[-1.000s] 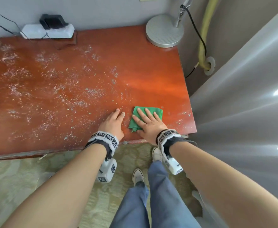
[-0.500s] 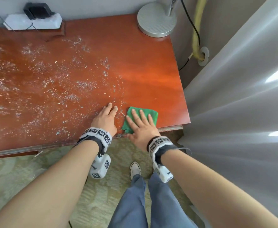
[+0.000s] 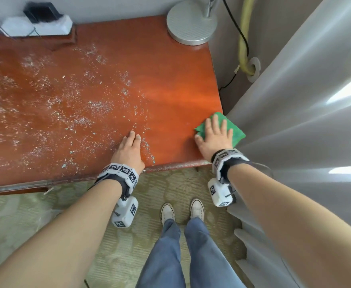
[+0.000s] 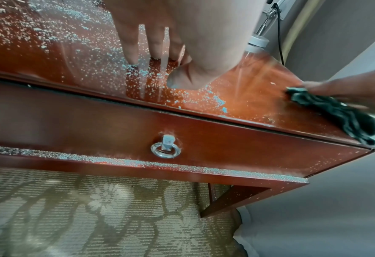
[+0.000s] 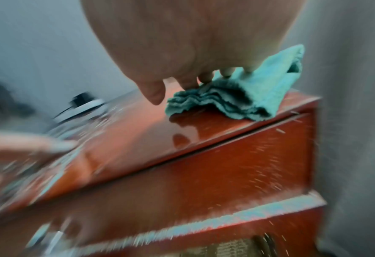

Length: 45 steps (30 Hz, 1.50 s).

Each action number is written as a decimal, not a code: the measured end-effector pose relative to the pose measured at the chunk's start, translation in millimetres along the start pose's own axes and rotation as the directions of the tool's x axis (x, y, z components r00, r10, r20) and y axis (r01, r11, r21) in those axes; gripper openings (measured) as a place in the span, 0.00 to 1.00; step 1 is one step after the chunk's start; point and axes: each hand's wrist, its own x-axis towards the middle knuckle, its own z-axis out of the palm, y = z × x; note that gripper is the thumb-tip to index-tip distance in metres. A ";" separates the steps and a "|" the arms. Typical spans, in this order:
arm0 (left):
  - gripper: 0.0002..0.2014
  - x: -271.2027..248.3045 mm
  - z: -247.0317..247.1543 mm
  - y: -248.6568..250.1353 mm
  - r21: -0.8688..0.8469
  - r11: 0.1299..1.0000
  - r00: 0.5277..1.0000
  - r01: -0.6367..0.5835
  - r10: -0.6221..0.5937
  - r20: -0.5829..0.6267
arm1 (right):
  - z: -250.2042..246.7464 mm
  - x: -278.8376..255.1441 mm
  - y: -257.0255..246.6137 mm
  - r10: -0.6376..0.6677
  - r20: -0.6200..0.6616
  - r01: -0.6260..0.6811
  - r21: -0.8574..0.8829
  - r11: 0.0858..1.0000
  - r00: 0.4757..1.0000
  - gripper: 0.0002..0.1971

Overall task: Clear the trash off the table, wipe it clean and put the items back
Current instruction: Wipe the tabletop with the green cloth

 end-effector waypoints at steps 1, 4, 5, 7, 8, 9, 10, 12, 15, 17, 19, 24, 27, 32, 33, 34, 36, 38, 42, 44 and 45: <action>0.41 -0.1 0.2 0.9 0.003 1.000 1.000 0.004 -0.004 -0.001 | 3.7 -3.0 -15.2 -0.102 0.029 0.103 -0.042 0.994 0.994 0.38; 0.42 -1.1 2.0 2.6 0.002 1.000 1.000 0.016 -0.016 -0.004 | 17.3 -18.3 -56.6 -0.370 0.185 0.394 -0.117 0.912 0.911 0.39; 0.42 -1.1 2.0 2.9 -0.001 1.000 1.000 0.020 -0.020 -0.001 | 20.6 -20.4 -61.7 -0.411 0.213 0.441 -0.124 0.889 0.887 0.39; 0.42 -1.0 0.5 3.0 -0.010 1.000 1.000 0.028 -0.028 0.006 | 19.2 -15.3 -54.5 -0.443 0.216 0.475 -0.126 0.871 0.870 0.38; 0.42 -0.7 -0.3 2.7 -0.012 0.999 1.000 0.030 -0.030 0.009 | 15.7 -10.1 -43.7 -0.428 0.192 0.454 -0.120 0.883 0.883 0.38; 0.42 -0.6 -0.9 2.2 -0.015 0.999 0.999 0.030 -0.030 0.012 | 10.5 -4.1 -29.2 -0.385 0.148 0.401 -0.097 0.911 0.911 0.38; 0.42 -0.6 -0.8 1.6 -0.017 0.999 0.999 0.031 -0.030 0.012 | 3.2 2.2 -12.7 -0.318 0.098 0.325 -0.065 0.944 0.943 0.37; 0.43 -1.2 0.5 0.1 -0.019 0.999 0.999 0.032 -0.032 0.002 | -10.9 11.4 14.4 -0.201 0.049 0.203 -0.032 0.979 0.978 0.37; 0.43 -2.9 3.2 0.0 -0.025 0.999 0.999 0.035 -0.035 -0.005 | -15.9 13.9 23.4 -0.160 0.078 0.166 -0.077 0.983 0.984 0.36; 0.43 -3.1 3.6 0.7 -0.040 0.999 0.999 0.037 -0.037 -0.003 | -8.5 8.3 7.4 -0.172 0.063 0.178 -0.098 0.979 0.983 0.37; 0.43 -3.9 4.2 2.3 -0.062 0.997 0.999 0.045 -0.046 0.000 | 7.2 -5.2 -21.3 -0.264 0.093 0.275 -0.140 0.951 0.960 0.38; 0.43 -8.0 8.4 2.7 -0.082 0.996 0.999 0.035 -0.035 -0.004 | 47.5 -47.9 -82.9 -0.490 0.245 0.538 -0.196 0.820 0.836 0.38; 0.43 -11.0 9.6 1.4 -0.070 0.997 1.000 0.031 -0.031 -0.004 | 45.0 -43.3 -61.4 -0.505 0.217 0.546 -0.224 0.807 0.835 0.37; 0.43 -11.6 8.2 6.1 -0.055 0.998 0.999 0.041 -0.041 0.002 | 22.5 -33.5 24.1 -0.229 0.004 0.229 -0.100 0.968 0.973 0.38; 0.43 -11.9 9.0 6.9 -0.051 0.998 0.999 0.047 -0.047 0.003 | 22.3 -35.4 34.8 -0.178 -0.012 0.176 -0.079 0.981 0.984 0.38; 0.43 -12.0 10.0 7.2 -0.048 0.998 0.999 0.051 -0.050 0.003 | 23.8 -36.8 40.2 -0.136 -0.018 0.134 -0.057 0.989 0.991 0.39; 0.44 -12.0 11.7 7.4 -0.042 0.998 0.999 0.051 -0.051 -0.001 | 28.4 -38.6 36.3 -0.058 -0.021 0.058 -0.014 0.998 0.998 0.40; 0.44 -10.9 12.8 6.2 -0.033 0.998 0.999 0.046 -0.047 -0.005 | 33.3 -38.5 19.9 -0.006 -0.013 0.007 0.024 1.000 1.000 0.43; 0.45 -7.9 15.4 3.6 -0.025 0.999 0.999 0.042 -0.042 -0.020 | 43.6 -50.9 -30.9 -0.299 0.099 0.307 -0.081 0.948 0.949 0.46; 0.45 -6.9 17.0 2.0 -0.027 0.999 0.999 0.040 -0.041 -0.028 | 51.4 -58.1 -48.6 -0.448 0.192 0.474 -0.126 0.871 0.873 0.47; 0.45 -6.5 17.3 1.1 -0.029 0.999 0.999 0.040 -0.041 -0.027 | 53.1 -57.8 -50.3 -0.479 0.210 0.511 -0.137 0.848 0.852 0.47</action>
